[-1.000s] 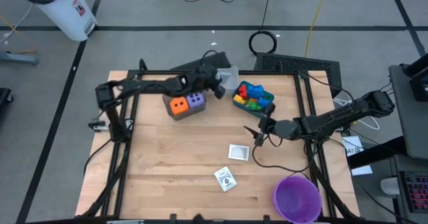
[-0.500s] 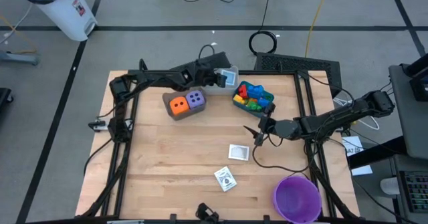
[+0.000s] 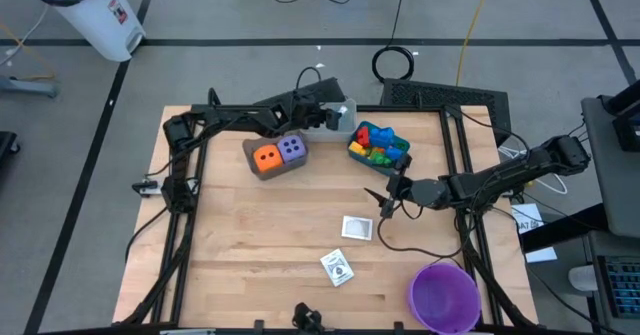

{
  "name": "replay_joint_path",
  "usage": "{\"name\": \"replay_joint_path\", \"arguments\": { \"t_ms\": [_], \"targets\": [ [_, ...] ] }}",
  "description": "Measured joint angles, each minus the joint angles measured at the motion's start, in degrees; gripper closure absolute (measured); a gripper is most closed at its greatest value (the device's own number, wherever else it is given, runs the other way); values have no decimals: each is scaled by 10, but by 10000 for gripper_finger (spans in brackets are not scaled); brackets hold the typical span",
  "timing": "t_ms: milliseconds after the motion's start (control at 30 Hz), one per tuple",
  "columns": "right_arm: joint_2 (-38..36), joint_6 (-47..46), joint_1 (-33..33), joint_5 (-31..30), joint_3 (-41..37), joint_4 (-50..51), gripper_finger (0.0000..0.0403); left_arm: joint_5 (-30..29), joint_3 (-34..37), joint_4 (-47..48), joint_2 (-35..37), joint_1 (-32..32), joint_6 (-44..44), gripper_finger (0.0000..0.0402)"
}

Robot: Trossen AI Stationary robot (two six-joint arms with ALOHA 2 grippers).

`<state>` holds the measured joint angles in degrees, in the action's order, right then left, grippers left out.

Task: Pick & Place Toys
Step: Put the green deck of cards into the gray bin, then put the brown deck of cards into the gray bin

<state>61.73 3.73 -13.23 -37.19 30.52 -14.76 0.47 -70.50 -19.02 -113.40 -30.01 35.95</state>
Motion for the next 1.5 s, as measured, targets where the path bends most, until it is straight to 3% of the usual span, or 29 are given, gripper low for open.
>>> {"name": "replay_joint_path", "arguments": {
  "t_ms": [167, 333, 533, 767, 833, 1000, 1200, 1500],
  "targets": [
    [0, 0, 0, 0, 0, 0, 78, 26, 0, -7, 1, 1, -30, 121],
    [0, 0, 0, 0, 0, 0, 78, 62, 0, -2, 35, -1, -44, 97],
    [0, 0, 0, 3, 0, 0, 78, 76, 0, 29, 82, 22, -95, 103],
    [0, -1, -2, 16, 0, 3, 78, 91, 0, 87, 120, 90, -177, 115],
    [0, -12, -4, 43, 0, 9, 78, 92, 0, 91, 121, 112, -198, 116],
    [0, -34, -5, 142, 0, 16, 78, 85, 0, 138, 118, 168, -262, 117],
    [0, -35, -5, 150, 0, 16, 78, 86, 0, 197, 111, 233, -313, 117],
    [-12, -35, -5, 165, 0, 16, 78, 95, 0, 155, 36, 329, -313, 105]
  ]
}}
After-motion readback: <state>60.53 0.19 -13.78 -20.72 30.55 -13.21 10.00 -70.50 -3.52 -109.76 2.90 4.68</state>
